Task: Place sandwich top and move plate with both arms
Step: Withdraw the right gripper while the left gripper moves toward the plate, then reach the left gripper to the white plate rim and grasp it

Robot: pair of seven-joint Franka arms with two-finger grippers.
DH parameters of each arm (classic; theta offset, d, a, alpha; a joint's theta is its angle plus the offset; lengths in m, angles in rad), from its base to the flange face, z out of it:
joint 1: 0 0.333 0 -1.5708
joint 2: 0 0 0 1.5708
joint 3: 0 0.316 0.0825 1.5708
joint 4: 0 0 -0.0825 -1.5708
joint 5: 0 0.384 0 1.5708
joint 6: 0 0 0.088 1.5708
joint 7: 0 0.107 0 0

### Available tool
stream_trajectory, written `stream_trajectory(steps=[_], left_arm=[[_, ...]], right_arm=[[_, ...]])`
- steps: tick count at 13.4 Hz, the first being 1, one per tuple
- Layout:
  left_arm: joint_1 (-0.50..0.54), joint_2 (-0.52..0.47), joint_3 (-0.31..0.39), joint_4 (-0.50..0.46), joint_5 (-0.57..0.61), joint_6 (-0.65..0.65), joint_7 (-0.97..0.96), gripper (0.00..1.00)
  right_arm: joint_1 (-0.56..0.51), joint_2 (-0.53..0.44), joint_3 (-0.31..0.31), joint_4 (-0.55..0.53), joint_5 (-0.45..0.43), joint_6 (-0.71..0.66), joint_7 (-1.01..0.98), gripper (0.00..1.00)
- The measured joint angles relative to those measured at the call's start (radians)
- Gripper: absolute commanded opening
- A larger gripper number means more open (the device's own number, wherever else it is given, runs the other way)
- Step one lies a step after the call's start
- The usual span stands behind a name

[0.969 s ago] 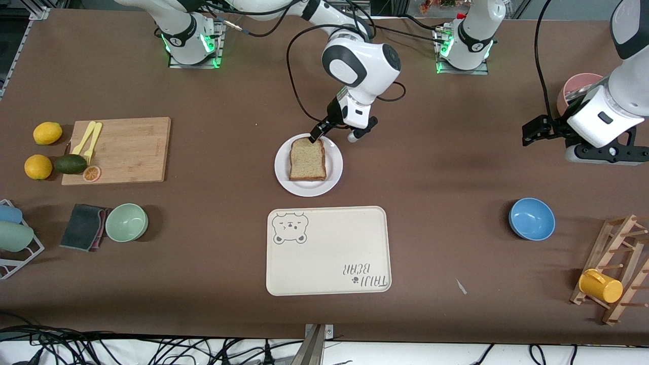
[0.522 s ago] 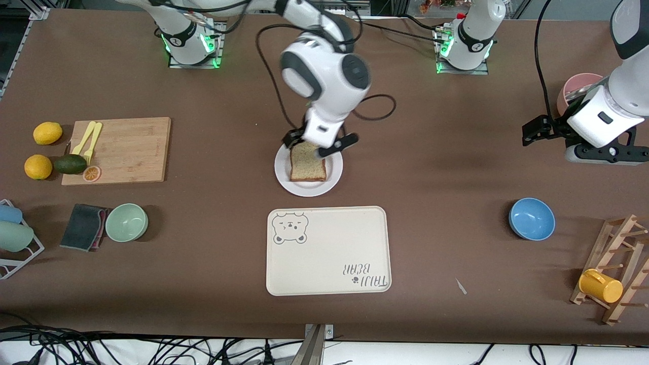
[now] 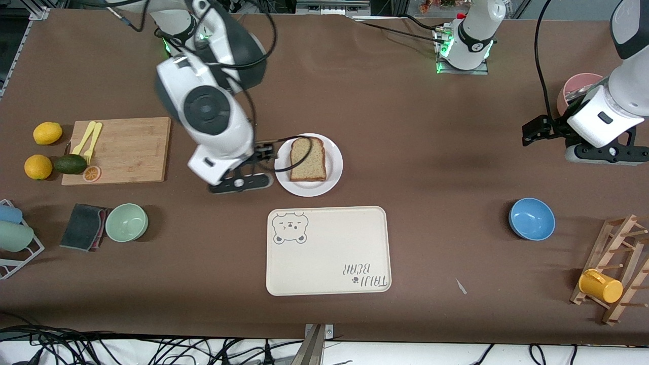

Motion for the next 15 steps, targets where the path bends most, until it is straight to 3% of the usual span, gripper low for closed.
stream_trajectory(steps=[8, 12, 15], left_arm=[[-0.003, 0.016, -0.004, -0.001, 0.000, -0.001, 0.000, 1.00], [-0.016, 0.033, -0.011, -0.002, -0.032, -0.024, 0.000, 1.00], [-0.065, 0.102, -0.014, -0.006, -0.181, -0.042, 0.000, 1.00]], right_arm=[[-0.011, -0.131, -0.191, -0.001, 0.003, -0.060, 0.033, 1.00], [-0.081, -0.200, -0.214, -0.005, 0.071, -0.111, -0.055, 1.00], [-0.168, -0.238, -0.216, -0.033, 0.123, -0.109, -0.093, 1.00]])
